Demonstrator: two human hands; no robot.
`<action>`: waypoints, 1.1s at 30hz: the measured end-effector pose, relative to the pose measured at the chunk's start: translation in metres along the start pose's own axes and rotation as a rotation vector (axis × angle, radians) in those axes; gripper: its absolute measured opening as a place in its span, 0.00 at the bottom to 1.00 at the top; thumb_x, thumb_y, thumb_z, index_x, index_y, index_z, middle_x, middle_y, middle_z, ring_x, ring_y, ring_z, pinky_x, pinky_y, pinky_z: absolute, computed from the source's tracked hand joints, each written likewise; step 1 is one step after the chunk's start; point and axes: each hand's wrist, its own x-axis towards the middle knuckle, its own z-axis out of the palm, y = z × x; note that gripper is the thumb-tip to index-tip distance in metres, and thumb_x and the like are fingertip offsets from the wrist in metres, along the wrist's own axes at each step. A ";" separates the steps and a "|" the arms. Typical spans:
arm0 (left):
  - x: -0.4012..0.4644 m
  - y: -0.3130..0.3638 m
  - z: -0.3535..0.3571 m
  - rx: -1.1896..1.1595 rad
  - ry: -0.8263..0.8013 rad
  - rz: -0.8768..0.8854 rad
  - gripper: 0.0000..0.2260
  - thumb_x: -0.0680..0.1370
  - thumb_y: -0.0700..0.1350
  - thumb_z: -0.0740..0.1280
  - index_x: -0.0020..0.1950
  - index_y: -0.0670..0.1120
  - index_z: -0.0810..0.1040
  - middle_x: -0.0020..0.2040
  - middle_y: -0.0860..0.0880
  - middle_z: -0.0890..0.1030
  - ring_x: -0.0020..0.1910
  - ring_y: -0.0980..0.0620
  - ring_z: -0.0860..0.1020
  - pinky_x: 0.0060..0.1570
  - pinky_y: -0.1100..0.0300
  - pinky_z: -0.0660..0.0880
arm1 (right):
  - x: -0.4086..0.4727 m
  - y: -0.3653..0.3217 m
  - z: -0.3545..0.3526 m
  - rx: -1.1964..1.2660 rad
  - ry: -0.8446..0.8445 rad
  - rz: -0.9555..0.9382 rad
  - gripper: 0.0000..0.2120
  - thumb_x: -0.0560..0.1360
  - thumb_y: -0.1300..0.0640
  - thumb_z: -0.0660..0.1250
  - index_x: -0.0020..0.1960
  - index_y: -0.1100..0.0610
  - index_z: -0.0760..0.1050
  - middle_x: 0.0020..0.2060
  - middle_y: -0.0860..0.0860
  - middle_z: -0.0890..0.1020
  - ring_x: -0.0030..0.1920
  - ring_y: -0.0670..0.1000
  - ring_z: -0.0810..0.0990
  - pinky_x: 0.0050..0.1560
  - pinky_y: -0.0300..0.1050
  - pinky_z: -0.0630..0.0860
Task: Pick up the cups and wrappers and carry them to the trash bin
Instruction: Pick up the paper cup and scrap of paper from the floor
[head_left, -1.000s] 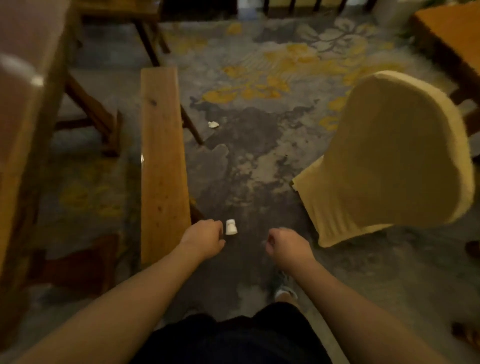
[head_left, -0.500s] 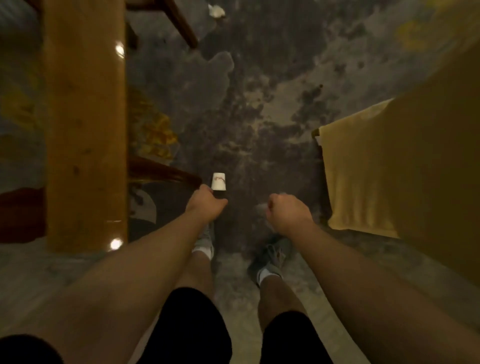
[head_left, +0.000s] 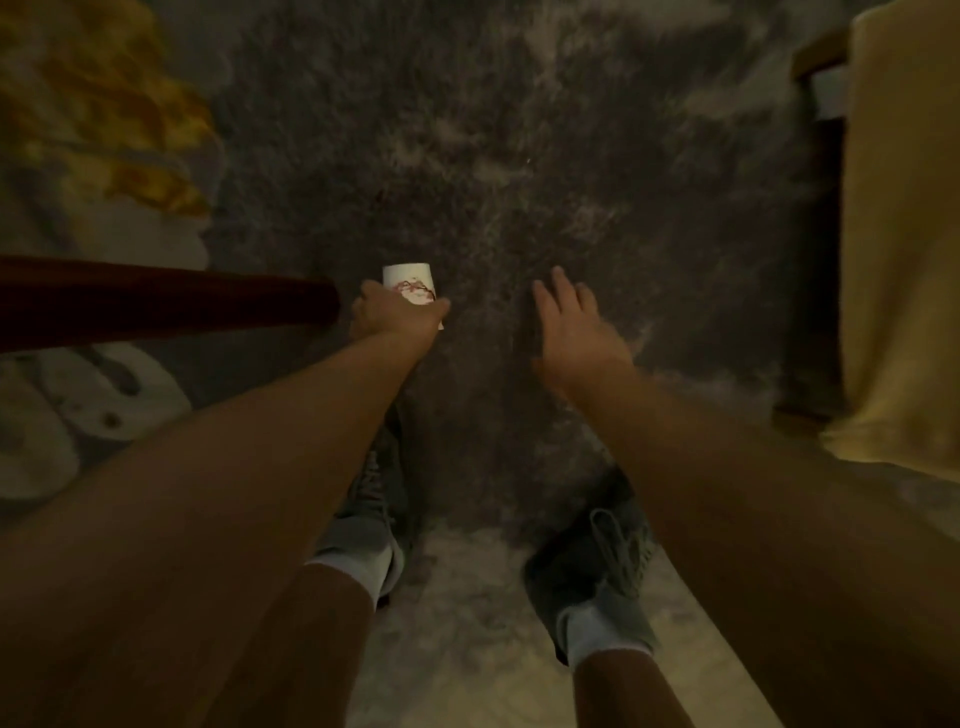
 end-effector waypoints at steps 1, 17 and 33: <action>0.006 -0.002 0.004 -0.034 0.010 0.002 0.41 0.68 0.59 0.77 0.73 0.44 0.64 0.69 0.41 0.72 0.64 0.39 0.73 0.61 0.45 0.73 | 0.008 0.000 0.011 -0.009 0.033 -0.018 0.39 0.80 0.55 0.63 0.80 0.52 0.40 0.80 0.50 0.39 0.78 0.59 0.43 0.74 0.62 0.59; -0.070 0.010 -0.061 -0.319 -0.078 0.035 0.38 0.63 0.59 0.80 0.67 0.45 0.73 0.59 0.44 0.79 0.52 0.45 0.79 0.50 0.53 0.77 | 0.011 -0.003 -0.080 -0.135 -0.244 0.006 0.26 0.78 0.54 0.62 0.75 0.56 0.65 0.74 0.59 0.67 0.71 0.62 0.68 0.70 0.56 0.68; -0.366 0.122 -0.396 -0.583 -0.172 0.197 0.31 0.63 0.56 0.82 0.59 0.46 0.73 0.49 0.49 0.80 0.41 0.54 0.79 0.32 0.60 0.72 | -0.365 -0.097 -0.434 -0.029 0.225 -0.101 0.10 0.78 0.50 0.61 0.51 0.55 0.76 0.49 0.56 0.82 0.51 0.59 0.80 0.48 0.50 0.76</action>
